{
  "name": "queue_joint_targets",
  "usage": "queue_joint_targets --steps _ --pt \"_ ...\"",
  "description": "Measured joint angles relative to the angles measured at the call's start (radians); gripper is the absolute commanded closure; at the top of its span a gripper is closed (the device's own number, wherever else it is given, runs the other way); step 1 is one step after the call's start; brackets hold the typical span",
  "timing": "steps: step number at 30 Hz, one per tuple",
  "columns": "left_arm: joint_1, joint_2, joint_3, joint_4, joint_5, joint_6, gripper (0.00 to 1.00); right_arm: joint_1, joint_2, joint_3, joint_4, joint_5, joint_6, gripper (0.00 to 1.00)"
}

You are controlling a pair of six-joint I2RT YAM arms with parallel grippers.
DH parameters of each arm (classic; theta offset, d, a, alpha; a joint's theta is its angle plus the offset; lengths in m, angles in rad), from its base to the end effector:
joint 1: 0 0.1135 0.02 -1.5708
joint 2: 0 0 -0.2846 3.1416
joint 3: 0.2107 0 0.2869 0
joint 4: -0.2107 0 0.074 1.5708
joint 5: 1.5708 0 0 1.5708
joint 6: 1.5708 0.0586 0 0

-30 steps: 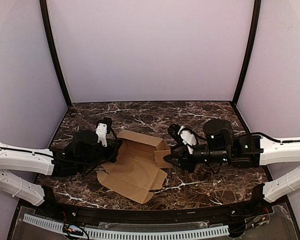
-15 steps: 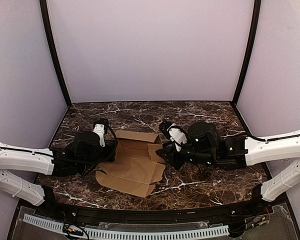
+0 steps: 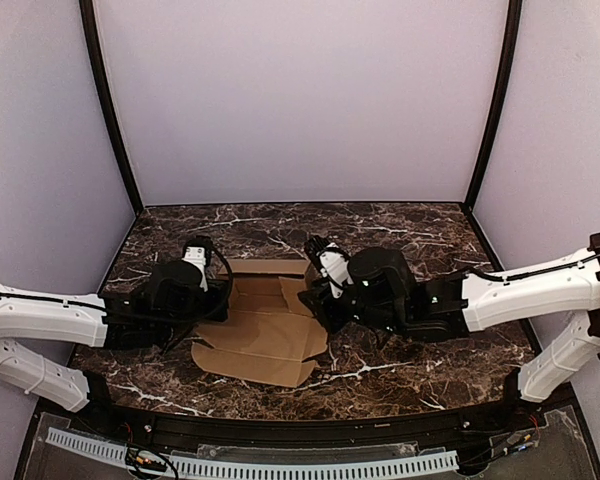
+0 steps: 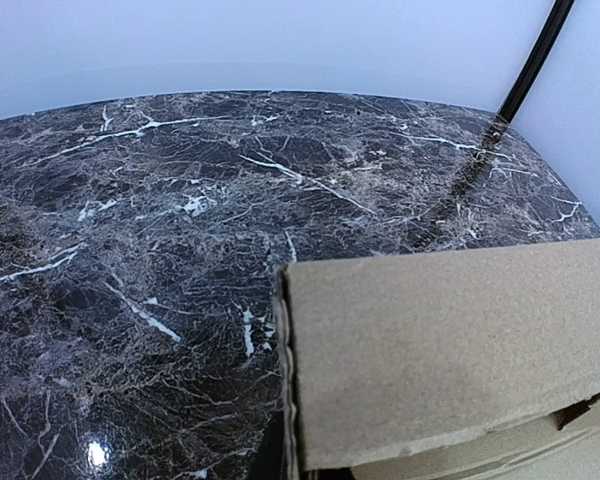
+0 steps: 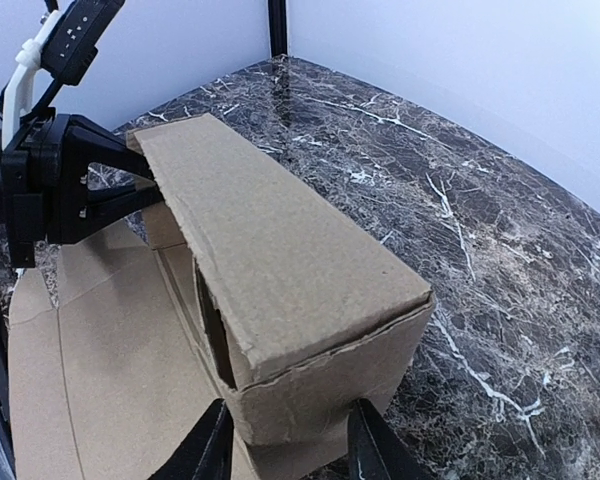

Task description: Fold the paper box

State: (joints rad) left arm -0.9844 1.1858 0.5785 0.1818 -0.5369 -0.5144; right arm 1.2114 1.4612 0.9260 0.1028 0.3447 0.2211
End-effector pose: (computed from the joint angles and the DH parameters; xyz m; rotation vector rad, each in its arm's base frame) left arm 0.1860 -0.2258 0.2151 0.1166 1.9576 -0.4592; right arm 0.1515 0.3469 0.2508 -0.7585 1.8759 0.5808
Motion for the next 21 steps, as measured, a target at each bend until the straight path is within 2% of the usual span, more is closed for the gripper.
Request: queue_joint_targets --steps 9,21 --pt "0.0 0.0 0.008 -0.014 -0.015 -0.021 1.0 0.019 0.037 0.023 0.025 0.102 0.042 0.56" --pt "-0.013 0.0 0.008 -0.023 -0.045 -0.067 1.0 0.022 0.138 0.08 0.073 0.26 0.07 0.61"
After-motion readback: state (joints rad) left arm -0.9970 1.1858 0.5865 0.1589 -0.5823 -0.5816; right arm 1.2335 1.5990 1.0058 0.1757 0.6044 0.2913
